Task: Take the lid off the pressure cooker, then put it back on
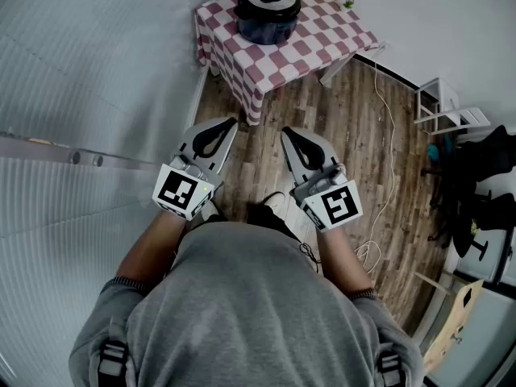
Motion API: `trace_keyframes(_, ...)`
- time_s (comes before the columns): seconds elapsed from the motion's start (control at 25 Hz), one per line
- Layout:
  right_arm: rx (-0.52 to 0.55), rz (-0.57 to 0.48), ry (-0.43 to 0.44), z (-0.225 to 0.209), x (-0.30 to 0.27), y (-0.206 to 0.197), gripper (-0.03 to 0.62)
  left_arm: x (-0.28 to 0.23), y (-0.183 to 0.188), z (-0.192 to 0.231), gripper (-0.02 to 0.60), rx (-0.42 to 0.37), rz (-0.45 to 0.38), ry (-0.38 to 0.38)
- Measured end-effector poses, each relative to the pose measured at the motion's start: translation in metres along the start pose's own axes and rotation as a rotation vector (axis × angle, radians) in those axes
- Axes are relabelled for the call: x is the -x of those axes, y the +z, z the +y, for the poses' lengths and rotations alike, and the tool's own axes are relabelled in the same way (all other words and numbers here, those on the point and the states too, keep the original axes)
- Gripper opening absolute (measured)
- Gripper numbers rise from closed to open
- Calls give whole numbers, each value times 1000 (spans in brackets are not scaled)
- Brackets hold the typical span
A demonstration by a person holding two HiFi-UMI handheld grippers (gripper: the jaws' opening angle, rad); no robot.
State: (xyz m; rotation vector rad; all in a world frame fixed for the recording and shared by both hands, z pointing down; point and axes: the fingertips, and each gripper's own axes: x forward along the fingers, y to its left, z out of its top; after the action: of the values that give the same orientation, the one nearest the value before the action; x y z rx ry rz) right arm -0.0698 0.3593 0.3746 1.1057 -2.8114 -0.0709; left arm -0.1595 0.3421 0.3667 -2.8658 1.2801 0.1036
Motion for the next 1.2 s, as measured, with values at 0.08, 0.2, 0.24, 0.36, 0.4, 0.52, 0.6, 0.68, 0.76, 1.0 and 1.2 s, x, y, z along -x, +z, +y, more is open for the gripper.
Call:
trace_keyframes(0.08,4,-8,-10,5,-2,2,3,6,-1,0,23,-10,1,-8)
trace_keyframes(0.2,-1,-8,-20,12,-3,1,3,14,-1,1,23,-13,-1,-15)
trace_keyframes(0.24,-13,-7,-21,14,-3,-1,3,16,0,2,23,-11,-6,-15)
trace_keyframes(0.36,-58,-2,-19,17,-1,-7,5,20,0,0,23,-5,-12,-14)
trace_keyframes(0.4,-64,0,-20,17,0,-9,5,20,0,-1,23,-5,-10,-19)
trace_keyframes(0.52,-64,3,-29,18,5,-12,6,21,-4,-7,23,5,-3,-34)
trace_keyframes(0.6,-68,-4,-22,19,7,-12,6,21,-5,-9,23,11,-6,-38)
trace_keyframes(0.68,-70,-10,-6,20,7,-12,6,19,-4,-10,23,14,-7,-40)
trace_keyframes(0.76,-64,-9,5,21,6,-12,11,16,-4,-9,23,16,-5,-45)
trace_keyframes(1.0,-59,-2,8,20,4,-15,65,11,-13,-14,83,18,21,-99)
trace_keyframes(1.2,-53,17,22,22,4,-19,143,7,-17,-22,172,17,32,-126)
